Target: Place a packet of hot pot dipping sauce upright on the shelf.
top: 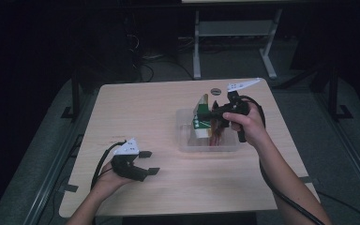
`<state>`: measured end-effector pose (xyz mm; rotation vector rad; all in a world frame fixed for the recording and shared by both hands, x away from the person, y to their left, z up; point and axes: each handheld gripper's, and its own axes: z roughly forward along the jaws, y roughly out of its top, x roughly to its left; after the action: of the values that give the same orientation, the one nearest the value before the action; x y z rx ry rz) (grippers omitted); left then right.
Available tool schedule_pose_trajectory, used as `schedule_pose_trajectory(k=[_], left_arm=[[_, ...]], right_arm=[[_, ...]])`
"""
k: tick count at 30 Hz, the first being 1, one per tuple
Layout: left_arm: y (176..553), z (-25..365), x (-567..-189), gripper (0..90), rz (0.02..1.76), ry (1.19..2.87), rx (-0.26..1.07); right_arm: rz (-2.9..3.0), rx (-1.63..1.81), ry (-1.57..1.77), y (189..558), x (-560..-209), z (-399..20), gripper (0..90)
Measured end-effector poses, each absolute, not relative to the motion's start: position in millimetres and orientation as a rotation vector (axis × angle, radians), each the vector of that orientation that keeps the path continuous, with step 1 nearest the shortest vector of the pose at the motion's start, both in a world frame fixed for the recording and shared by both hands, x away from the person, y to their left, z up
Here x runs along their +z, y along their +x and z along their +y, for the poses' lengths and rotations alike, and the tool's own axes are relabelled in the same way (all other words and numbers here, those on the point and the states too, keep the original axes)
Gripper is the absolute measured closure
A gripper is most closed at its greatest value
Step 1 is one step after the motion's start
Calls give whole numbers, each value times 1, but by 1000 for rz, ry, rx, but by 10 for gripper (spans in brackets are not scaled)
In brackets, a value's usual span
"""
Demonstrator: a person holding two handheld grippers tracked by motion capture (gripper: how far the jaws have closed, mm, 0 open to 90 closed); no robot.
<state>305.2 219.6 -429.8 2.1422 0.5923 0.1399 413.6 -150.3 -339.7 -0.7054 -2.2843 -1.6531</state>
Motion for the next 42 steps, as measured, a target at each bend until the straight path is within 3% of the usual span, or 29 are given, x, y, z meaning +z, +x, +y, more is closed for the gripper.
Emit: schedule_pose_trajectory(k=[7,12,17,23,34,42], left_arm=[[306,219,-432,266,592,2148,124],[306,219,-433,265,592,2153,121],[305,220,-433,263,597,2154,119],[304,221,-433,259,597,2163,120],[304,224,-432,259,599,2177,128],[299,222,-431,256,589,2241,129]], right_arm=[[-2358,-1570,-784,419,-360,-144,880],[-2405,-1587,-797,416,-356,-147,741],[-2423,-1627,-828,408,-347,-156,544],[-2490,-1589,-857,398,-348,-164,492],[-2523,-1617,-891,384,-332,-185,480],[-2551,-1630,-864,355,-348,-197,441]])
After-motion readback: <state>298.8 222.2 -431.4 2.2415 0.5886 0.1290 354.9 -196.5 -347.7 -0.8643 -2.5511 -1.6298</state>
